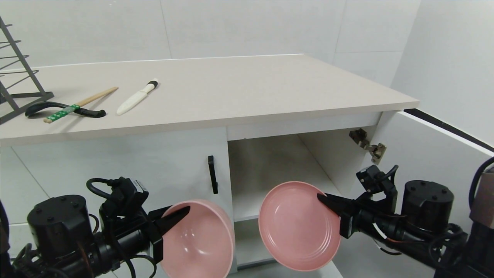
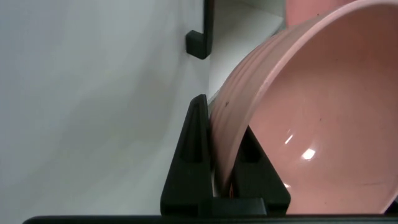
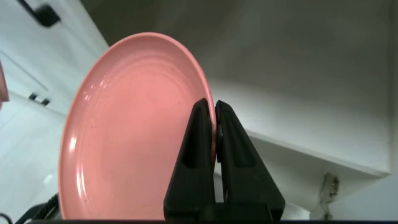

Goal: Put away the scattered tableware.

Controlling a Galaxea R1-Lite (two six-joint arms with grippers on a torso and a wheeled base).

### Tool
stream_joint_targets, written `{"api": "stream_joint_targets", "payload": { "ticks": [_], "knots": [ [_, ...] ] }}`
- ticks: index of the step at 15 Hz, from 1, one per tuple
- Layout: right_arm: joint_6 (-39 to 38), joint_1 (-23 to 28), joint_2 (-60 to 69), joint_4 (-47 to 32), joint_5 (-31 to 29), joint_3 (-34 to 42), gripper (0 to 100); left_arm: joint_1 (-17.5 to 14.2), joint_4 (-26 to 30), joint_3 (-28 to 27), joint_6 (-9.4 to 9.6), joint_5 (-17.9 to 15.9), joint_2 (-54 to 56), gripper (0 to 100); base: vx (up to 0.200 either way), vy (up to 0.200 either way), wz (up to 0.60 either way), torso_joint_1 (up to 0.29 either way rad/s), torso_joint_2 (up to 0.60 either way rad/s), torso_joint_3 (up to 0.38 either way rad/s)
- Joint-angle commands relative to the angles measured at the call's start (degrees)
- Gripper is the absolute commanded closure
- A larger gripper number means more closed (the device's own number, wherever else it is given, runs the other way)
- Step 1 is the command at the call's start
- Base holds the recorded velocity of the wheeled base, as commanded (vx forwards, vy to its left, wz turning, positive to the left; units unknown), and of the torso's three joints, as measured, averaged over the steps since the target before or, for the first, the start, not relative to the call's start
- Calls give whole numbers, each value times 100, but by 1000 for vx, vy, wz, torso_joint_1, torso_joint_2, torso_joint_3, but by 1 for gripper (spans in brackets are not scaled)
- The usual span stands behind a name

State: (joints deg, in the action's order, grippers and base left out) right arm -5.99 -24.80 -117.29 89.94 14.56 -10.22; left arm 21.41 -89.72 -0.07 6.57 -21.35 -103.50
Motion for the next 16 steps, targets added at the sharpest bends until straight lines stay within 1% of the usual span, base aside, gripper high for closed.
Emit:
{"api": "stream_joint_targets", "payload": {
  "ticks": [1,3,5,6,7,11,13,16],
  "knots": [
    [1,-43,-400,6,3,-139,100,4,-19,-1,2,-1,75,100,0,0,0,0,0,0],
    [1,-69,-427,6,12,-165,100,4,-28,7,11,-1,119,100,0,0,0,0,0,0],
    [1,-87,-559,6,12,-270,100,-14,-28,7,195,-1,111,100,0,0,0,0,0,0],
    [10,-87,-664,6,3,-306,100,-14,-28,7,319,-1,119,100,0,0,0,0,0,0],
    [10,-96,-813,6,3,-376,100,-5,-28,-1,362,-1,119,100,0,0,0,0,0,0],
    [1,-87,-1394,6,-49,-991,100,-5,-28,7,371,-1,137,100,0,0,0,0,0,0],
    [1,-87,-1763,6,-251,-1202,100,-5,-28,7,371,-1,172,100,0,0,0,0,0,0],
    [-52,-43,-1947,6,-295,-1527,100,-58,-28,7,371,-1,198,100,0,0,0,0,0,0]
  ]
}}
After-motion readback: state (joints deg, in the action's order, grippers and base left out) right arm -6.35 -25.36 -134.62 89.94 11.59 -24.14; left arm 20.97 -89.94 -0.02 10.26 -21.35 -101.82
